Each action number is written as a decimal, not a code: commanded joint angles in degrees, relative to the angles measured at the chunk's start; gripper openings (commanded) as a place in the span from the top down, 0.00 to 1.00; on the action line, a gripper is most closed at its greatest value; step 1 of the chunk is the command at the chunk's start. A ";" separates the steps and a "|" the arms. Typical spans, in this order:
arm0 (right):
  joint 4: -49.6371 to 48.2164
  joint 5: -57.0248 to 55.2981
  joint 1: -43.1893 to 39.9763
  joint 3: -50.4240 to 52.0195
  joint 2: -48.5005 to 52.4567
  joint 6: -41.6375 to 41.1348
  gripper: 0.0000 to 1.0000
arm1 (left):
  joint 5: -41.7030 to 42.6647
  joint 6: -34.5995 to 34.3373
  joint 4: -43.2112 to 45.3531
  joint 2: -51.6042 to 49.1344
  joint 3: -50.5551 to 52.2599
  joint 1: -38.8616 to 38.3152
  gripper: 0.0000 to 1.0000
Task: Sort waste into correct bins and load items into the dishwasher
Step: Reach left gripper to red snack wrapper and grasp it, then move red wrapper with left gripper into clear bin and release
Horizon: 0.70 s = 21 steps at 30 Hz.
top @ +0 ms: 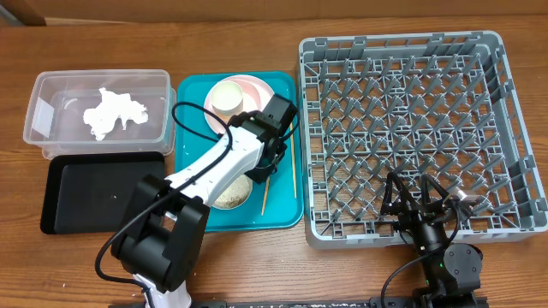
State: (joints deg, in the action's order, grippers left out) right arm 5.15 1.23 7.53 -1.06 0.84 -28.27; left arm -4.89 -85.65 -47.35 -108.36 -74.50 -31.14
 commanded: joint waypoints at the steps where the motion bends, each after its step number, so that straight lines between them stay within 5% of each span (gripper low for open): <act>1: -0.33 -0.24 -0.22 0.59 -0.57 0.13 0.00 | 1.25 -1.16 0.94 -0.11 1.40 -0.11 0.66; 8: -0.33 -0.24 -0.22 0.59 -0.57 0.15 0.00 | 1.36 -1.09 1.31 -0.11 1.40 -0.11 0.96; 15: -0.33 -0.24 -0.20 0.59 -0.57 0.13 0.00 | 1.88 -0.02 1.36 0.20 1.22 0.20 0.96; 21: -0.33 -0.24 -0.22 0.59 -0.57 0.13 0.00 | 1.97 7.72 0.24 3.58 -2.19 1.55 0.96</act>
State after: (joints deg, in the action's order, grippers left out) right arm 5.17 1.23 7.53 -1.06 0.84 -28.25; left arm -3.01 -83.72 -46.37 -108.25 -73.76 -30.70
